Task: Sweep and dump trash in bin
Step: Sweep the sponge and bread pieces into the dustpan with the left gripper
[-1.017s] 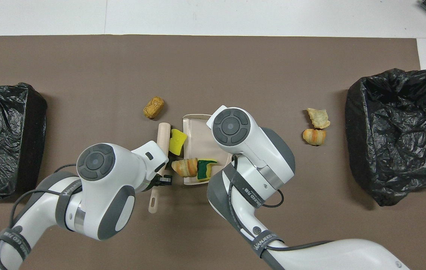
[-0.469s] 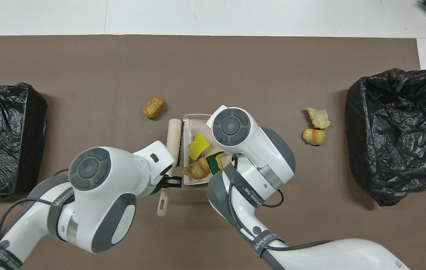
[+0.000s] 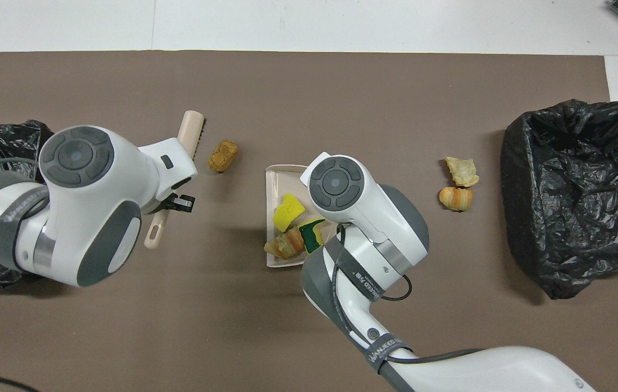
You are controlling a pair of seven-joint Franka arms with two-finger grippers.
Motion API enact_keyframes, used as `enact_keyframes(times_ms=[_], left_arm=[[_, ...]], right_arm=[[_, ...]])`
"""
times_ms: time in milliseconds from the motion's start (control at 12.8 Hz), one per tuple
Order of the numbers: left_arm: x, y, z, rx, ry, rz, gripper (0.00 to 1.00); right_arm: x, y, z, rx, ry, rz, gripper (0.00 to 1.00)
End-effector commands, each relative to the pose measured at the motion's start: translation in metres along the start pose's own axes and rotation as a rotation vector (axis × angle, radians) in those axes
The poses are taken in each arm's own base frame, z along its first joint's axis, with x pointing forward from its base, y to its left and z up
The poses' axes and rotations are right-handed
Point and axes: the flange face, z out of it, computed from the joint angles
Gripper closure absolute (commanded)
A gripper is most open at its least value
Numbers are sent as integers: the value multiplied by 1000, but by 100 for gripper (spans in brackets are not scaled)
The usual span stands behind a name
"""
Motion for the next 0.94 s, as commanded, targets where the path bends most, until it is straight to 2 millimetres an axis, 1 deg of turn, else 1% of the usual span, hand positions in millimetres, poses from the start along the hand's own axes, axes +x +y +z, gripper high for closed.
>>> enact_keyframes(times_ms=[0, 78, 156, 235, 313, 469, 626, 782, 861], left_arm=[[35, -23, 36, 14, 33, 37, 100], [38, -18, 47, 11, 47, 44, 100], [31, -10, 53, 11, 32, 57, 100], [19, 0, 63, 4, 17, 71, 100], [5, 23, 76, -7, 14, 82, 100], [-19, 62, 80, -10, 43, 145, 100], [-44, 92, 82, -13, 24, 209, 100], [-65, 121, 80, -85, -5, 186, 100], [-75, 138, 78, -145, -60, 110, 100]], right_arm=[[-2, 3, 2, -14, -11, 44, 100], [-3, 3, 2, -14, -12, 45, 100], [-2, 3, 2, -14, -12, 44, 100], [-2, 2, 3, -11, -13, 45, 100], [-2, 2, 2, -12, -12, 45, 100], [-2, 2, 4, -11, -13, 44, 100], [-6, 5, 7, -6, -4, 56, 100], [-11, 8, 9, 2, 4, 71, 100], [-13, 9, 9, 4, 5, 76, 100]])
